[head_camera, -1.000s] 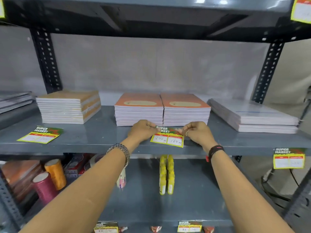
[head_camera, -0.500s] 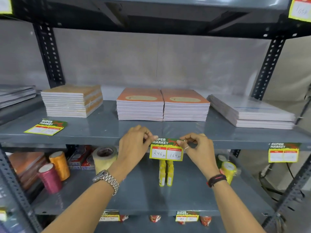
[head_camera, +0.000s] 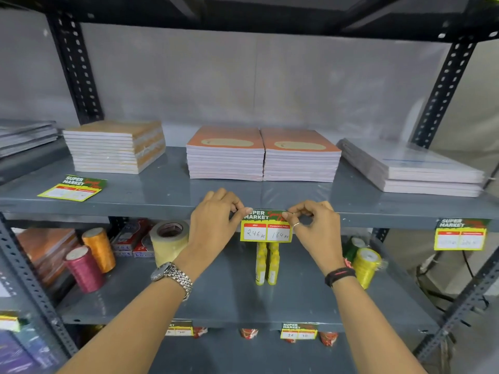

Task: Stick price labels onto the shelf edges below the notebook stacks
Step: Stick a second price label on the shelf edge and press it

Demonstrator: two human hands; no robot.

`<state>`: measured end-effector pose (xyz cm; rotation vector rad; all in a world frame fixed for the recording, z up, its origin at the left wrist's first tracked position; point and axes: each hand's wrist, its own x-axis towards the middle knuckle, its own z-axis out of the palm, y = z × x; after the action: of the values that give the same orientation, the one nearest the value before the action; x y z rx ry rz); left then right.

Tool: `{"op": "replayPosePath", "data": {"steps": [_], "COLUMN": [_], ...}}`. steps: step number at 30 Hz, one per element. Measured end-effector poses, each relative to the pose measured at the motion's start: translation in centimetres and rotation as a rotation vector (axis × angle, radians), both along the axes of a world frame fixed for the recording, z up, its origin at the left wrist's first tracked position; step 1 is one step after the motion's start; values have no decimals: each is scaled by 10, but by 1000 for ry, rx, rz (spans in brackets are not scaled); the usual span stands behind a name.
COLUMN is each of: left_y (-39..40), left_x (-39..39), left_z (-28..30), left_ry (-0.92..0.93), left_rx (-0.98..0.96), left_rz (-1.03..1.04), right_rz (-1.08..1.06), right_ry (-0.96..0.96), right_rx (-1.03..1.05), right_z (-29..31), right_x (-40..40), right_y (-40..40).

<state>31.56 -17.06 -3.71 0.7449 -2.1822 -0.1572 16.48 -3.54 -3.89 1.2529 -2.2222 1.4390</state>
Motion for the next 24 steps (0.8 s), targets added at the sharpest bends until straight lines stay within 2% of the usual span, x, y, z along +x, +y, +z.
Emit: {"op": "replayPosePath", "data": {"steps": [6, 11, 13, 15, 19, 24], "left_y": [-2, 0, 1, -2, -12, -20], "left_x": [0, 0, -3, -9, -15, -17], "left_z": [-2, 0, 1, 1, -6, -9], "left_ry": [-15, -79, -102, -211, -402, -395], "left_rx": [-33, -186, -184, -213, -233, -209], "left_rz": [5, 42, -62, -159, -151, -143], "right_rz": [-25, -69, 7, 112, 116, 101], "right_ry": [38, 155, 232, 315, 449, 477], "right_rx": [50, 87, 156, 286, 555, 559], "right_z": [3, 7, 12, 16, 13, 9], "right_x": [1, -2, -1, -1, -7, -13], "right_y": [-1, -2, -6, -14, -29, -32]}}
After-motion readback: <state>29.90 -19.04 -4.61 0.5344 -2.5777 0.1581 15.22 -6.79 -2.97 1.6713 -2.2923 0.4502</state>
